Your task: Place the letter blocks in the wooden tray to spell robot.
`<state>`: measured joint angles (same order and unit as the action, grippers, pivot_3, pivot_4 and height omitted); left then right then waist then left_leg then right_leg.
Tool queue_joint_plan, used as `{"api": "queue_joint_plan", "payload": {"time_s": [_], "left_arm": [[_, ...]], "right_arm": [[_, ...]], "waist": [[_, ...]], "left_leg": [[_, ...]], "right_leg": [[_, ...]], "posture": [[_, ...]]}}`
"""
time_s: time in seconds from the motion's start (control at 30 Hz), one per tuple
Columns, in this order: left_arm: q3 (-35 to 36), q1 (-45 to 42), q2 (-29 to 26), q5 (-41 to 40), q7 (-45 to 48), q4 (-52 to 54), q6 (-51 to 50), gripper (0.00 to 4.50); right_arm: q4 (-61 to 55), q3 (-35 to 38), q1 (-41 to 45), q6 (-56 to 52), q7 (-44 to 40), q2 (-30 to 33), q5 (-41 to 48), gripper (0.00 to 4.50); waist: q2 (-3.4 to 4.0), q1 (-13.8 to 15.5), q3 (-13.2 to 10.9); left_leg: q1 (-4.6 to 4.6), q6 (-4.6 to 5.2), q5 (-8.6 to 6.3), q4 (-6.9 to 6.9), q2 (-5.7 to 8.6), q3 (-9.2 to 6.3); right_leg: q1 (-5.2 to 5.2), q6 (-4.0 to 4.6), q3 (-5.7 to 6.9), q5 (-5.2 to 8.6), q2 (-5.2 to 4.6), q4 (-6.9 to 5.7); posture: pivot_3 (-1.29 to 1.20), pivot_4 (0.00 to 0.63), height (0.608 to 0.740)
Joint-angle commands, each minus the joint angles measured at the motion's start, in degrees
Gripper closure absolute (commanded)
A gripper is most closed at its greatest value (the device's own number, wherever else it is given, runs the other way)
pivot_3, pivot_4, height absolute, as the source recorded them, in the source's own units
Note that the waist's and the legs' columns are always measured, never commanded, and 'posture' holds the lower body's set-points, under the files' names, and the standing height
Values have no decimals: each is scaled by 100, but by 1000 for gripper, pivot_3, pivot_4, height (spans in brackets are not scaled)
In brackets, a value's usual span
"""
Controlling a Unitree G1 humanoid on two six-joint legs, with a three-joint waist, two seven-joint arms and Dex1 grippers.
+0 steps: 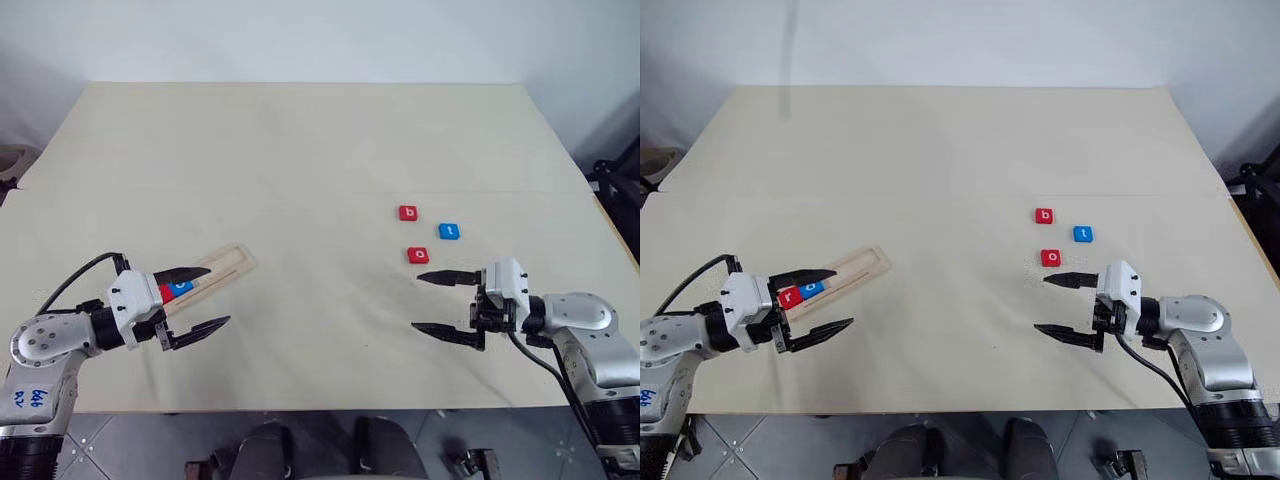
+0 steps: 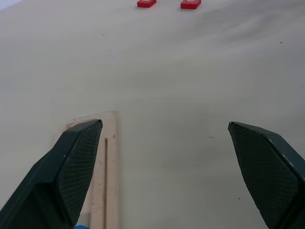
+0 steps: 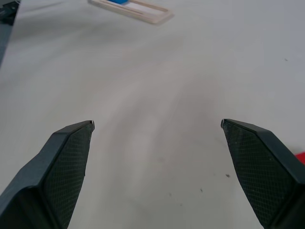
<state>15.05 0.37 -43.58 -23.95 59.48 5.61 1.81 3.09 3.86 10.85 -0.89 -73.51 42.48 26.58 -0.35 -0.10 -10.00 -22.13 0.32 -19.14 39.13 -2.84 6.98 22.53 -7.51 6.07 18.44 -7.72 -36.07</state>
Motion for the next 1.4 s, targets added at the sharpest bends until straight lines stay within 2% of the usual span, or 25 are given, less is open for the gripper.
{"api": "queue_joint_plan", "payload": {"time_s": [0.03, 0.17, 0.27, 0.5, 0.73, 0.9, 1.0, 1.2, 1.33, 1.4], "left_arm": [[78, -41, -1, 136, -144, 17, 136, 0], [314, 103, 90, -24, -314, 27, 60, 0], [751, 480, 188, -161, -420, -30, 131, 0], [1991, 1989, 747, -529, -768, 130, 99, 0], [2803, 2969, 1356, -662, -919, -268, 369, 0], [2781, 2856, 1384, -688, -926, -278, 484, 0], [2643, 2666, 1200, -663, -885, -169, 377, 0], [2041, 1724, 304, -336, -437, -729, 204, 0], [1232, 563, -310, 170, -87, -1865, 178, 0], [990, 261, -439, 265, 76, -2222, 153, 0]], "right_arm": [[94, 185, 59, 219, -61, -33, 32, 32], [46, 109, 72, 191, -148, -145, 147, 32], [-251, -47, 225, 69, -57, -388, 221, 32], [-962, -651, 795, -86, 94, -1122, 236, 32], [-1417, -852, 963, -216, 91, -1370, 411, 32], [-1341, -833, 928, -220, -76, -1221, 353, 32], [-1310, -766, 939, -297, -145, -1091, 379, 32], [-1286, -639, 807, -438, -282, -771, 441, 32], [-1362, -567, 807, -543, -179, -692, 454, 32], [-1399, -552, 807, -577, -124, -687, 456, 32]], "waist": [[0, 0, 0], [0, -2, 0], [0, -52, 0], [0, -152, 0], [-11, -78, 6], [-19, 3, 10], [-20, -5, 11], [-20, -5, 11], [-18, -13, 10], [-18, -28, 11]], "left_leg": [[0, 0, 0, 0, 0, 0], [0, 0, 0, 0, 0, 0], [1, 0, 0, 0, -4, 1], [1, -3, -1, -3, -16, -3], [1, 11, -10, 1, -25, -6], [3, 13, -11, 2, -20, -9], [3, 15, -12, 2, -16, -7], [2, 15, -12, 2, 0, -6], [2, 14, -11, 1, 5, 1], [0, 13, -11, 1, 2, 2]], "right_leg": [[0, 0, 0, 0, 0, 0], [0, 0, 0, 0, 0, 0], [0, 0, 0, 0, 3, -1], [3, 4, 1, 2, 5, -1], [-3, 2, 6, 1, -13, 3], [-1, 4, 9, 2, -19, 12], [0, 4, 10, 1, -25, 10], [0, 4, 16, 2, -23, 5], [2, 4, 16, 1, -17, -4], [2, 4, 16, 1, -10, -3]], "posture": [[0, 150, 740], [0, 150, 740], [0, 150, 740], [0, 150, 740], [0, 150, 740], [0, 150, 740], [0, 150, 740], [0, 150, 740], [0, 150, 740], [0, 150, 740]]}}
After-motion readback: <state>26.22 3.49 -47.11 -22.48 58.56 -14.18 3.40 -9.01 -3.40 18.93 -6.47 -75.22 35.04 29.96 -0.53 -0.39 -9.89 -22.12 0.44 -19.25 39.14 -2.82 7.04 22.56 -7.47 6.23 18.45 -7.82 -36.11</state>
